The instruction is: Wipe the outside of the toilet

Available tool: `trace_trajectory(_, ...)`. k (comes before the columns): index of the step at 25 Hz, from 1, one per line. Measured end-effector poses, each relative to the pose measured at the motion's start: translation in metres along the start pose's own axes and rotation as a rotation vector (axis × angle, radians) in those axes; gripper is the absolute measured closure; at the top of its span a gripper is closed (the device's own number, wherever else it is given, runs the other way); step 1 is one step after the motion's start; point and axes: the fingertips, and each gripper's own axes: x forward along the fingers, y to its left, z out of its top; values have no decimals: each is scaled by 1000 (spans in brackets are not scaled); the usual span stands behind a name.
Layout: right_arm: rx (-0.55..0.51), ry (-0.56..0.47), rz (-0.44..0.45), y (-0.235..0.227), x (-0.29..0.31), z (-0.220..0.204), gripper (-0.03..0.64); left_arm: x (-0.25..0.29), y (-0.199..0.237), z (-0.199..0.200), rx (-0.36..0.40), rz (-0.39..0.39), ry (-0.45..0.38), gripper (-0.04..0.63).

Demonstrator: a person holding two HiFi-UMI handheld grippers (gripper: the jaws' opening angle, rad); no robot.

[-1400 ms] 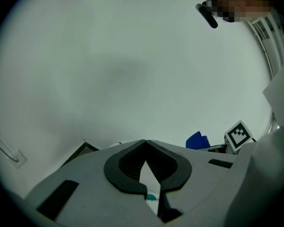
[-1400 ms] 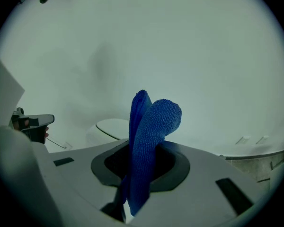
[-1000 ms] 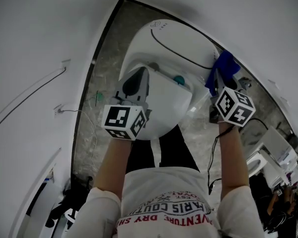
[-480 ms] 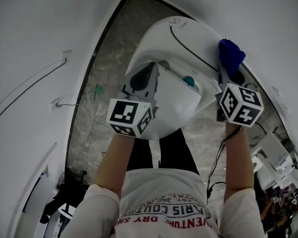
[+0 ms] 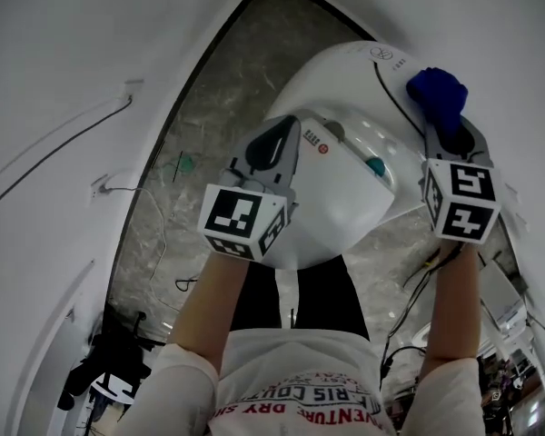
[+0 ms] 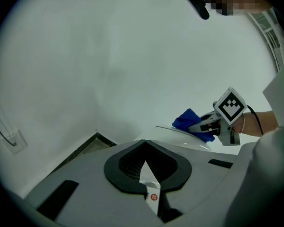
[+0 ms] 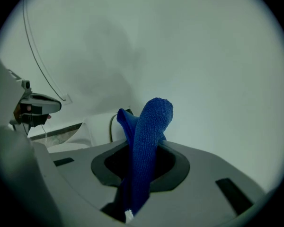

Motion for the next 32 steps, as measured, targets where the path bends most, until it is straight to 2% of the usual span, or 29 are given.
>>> trace_trajectory(10, -245, 80, -2, 52, 30, 50, 541, -30, 56, -22, -46, 23, 28, 588)
trace_trajectory(13, -363, 93, 17, 77, 40, 65, 541, -36, 71, -29, -74, 36, 26, 588)
trace_trajectory(16, -494, 120, 80, 114, 55, 76, 541, -45, 87, -35, -96, 53, 23, 588)
trace_trajectory(20, -662, 240, 135, 147, 75, 78, 541, -57, 111, -41, -132, 94, 4, 588)
trace_trajectory(25, -762, 387, 203, 165, 92, 79, 541, -79, 139, -57, -208, 149, -18, 588)
trace_trajectory(32, -969, 506, 208, 197, 125, 69, 541, -103, 167, -106, -282, 214, -12, 588)
